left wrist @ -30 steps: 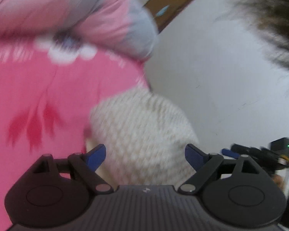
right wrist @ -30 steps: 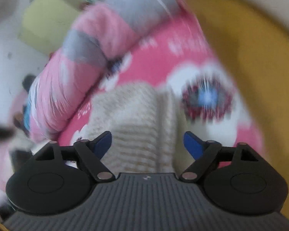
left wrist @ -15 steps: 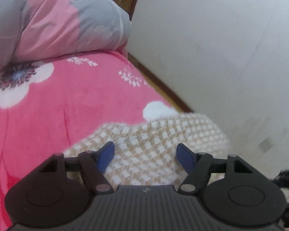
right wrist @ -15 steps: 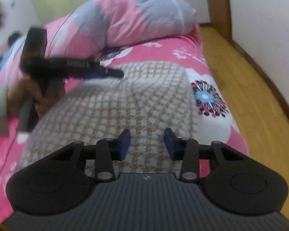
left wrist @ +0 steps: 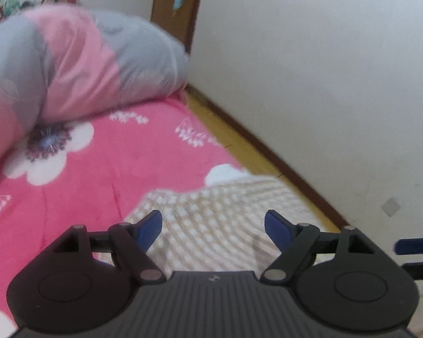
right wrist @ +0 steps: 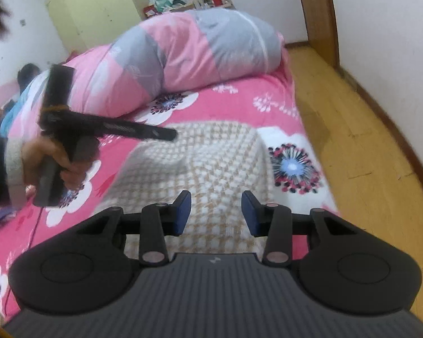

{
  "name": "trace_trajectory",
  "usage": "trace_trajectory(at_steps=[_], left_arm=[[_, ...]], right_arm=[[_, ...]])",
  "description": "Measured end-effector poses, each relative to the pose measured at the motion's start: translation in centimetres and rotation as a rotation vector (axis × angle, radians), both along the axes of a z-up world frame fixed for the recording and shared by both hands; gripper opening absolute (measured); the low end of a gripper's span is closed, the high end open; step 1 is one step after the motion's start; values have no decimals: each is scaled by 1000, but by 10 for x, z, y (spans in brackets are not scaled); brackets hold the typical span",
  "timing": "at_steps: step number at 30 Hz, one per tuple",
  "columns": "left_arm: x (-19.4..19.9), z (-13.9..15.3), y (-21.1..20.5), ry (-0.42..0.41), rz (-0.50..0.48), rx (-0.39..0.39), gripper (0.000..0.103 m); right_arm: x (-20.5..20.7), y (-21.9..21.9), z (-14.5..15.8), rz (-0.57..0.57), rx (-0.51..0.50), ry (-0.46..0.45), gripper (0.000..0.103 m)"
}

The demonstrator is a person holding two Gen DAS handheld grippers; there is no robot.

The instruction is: Fold clothes

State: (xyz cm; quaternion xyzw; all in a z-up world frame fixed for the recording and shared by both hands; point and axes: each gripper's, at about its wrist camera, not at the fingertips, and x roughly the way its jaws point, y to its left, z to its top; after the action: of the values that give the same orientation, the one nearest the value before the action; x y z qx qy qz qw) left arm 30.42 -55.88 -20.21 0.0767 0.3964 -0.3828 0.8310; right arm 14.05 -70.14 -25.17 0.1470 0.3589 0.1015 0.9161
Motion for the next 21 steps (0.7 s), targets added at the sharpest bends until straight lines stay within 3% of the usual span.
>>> trace_trajectory(at_steps=[4, 7, 9, 11, 15, 21], left_arm=[[-77, 11, 7, -3, -225, 92, 83], [-124, -19, -9, -50, -358, 249, 83], [-146, -29, -19, -117, -423, 332, 88], [-160, -32, -29, -196, -468, 393, 88], [-166, -3, -18, -153, -418, 361, 83], [-212, 87, 39, -130, -288, 230, 85]], right_arm=[[-26, 16, -2, 52, -47, 75, 39], [-20, 32, -36, 67, -110, 196, 37], [-7, 43, -63, 76, -183, 282, 36], [1, 48, -69, 65, -207, 306, 36], [-16, 46, -36, -2, -213, 322, 37], [-88, 58, 33, -90, -176, 348, 38]])
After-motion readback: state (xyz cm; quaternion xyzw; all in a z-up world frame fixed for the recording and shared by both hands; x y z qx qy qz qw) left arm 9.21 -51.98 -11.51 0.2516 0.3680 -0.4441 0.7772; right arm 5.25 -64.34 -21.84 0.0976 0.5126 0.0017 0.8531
